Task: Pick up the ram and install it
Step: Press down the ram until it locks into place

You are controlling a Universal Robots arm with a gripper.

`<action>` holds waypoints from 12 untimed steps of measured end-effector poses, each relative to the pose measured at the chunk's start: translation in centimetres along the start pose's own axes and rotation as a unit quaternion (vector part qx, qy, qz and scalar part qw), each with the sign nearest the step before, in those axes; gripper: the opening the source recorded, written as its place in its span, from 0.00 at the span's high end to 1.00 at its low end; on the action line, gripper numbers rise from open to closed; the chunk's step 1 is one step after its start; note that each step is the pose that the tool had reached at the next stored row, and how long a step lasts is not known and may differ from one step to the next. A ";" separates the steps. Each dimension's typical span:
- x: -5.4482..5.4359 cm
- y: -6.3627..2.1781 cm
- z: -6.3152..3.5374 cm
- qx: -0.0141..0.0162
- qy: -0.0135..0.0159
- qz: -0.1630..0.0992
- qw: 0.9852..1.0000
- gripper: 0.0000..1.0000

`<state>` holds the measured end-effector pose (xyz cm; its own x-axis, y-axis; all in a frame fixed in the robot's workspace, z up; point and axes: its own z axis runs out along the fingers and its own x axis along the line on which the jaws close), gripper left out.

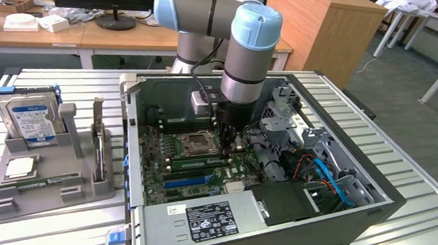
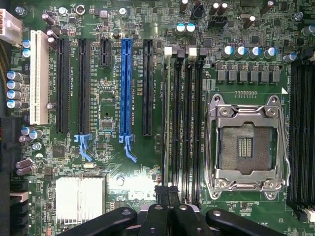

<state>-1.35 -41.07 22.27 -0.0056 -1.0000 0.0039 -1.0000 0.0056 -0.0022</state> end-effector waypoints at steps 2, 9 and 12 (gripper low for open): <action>0.0 0.12 -0.75 0.000 0.000 0.000 1.000 0.90; 0.0 2.83 -1.74 0.001 0.000 0.000 1.000 0.90; 0.0 4.22 -1.79 0.001 0.000 0.000 1.000 0.90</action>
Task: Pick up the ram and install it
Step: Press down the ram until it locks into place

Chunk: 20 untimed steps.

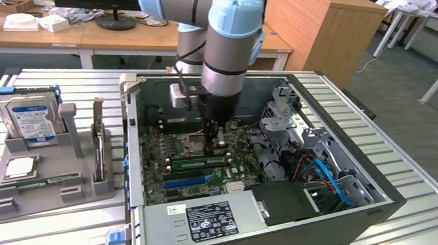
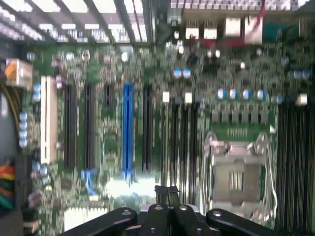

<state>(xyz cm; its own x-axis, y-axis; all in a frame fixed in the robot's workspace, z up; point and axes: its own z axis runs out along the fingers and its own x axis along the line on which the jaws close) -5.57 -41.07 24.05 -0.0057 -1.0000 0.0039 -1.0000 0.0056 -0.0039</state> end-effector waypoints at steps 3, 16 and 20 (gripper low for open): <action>0.0 1.35 0.00 0.000 0.000 0.000 1.000 0.90; 0.0 4.82 0.89 0.001 0.000 0.000 1.000 0.90; 0.0 5.08 1.00 0.002 0.000 0.000 1.000 0.90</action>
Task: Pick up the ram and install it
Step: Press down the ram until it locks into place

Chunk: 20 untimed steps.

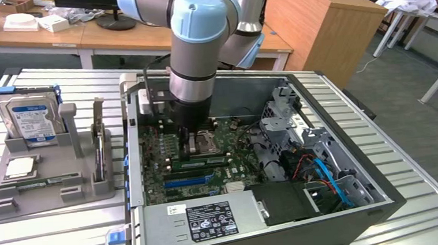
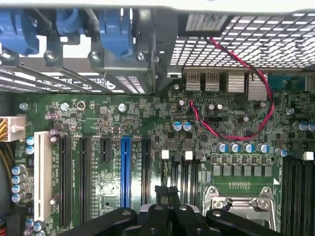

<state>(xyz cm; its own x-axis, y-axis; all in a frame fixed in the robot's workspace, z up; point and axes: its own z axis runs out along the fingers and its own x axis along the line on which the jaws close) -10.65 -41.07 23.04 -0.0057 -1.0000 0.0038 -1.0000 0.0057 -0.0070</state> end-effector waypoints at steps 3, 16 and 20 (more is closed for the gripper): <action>0.0 0.01 0.17 0.000 0.000 0.000 1.000 0.90; 0.0 0.02 0.78 0.000 0.000 0.000 1.000 0.90; 0.0 0.03 0.81 0.000 0.000 0.000 1.000 0.90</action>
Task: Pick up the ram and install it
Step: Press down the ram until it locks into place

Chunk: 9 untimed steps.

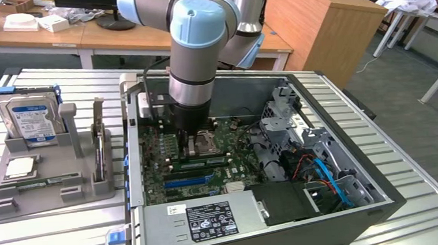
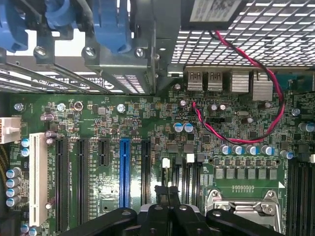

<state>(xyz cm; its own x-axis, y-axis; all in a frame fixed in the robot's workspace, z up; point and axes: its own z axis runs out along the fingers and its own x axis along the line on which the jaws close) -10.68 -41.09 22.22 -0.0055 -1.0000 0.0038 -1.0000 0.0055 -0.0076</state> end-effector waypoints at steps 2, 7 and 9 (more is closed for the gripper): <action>0.0 0.02 0.02 0.000 0.000 0.000 1.000 0.90; 0.0 -0.04 -1.34 0.000 0.000 0.000 1.000 0.90; 0.0 -0.46 -2.16 0.000 -0.001 0.000 1.000 0.90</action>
<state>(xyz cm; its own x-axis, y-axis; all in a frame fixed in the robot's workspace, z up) -10.23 -41.09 24.39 -0.0058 -1.0000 0.0026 -1.0000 0.0058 -0.0079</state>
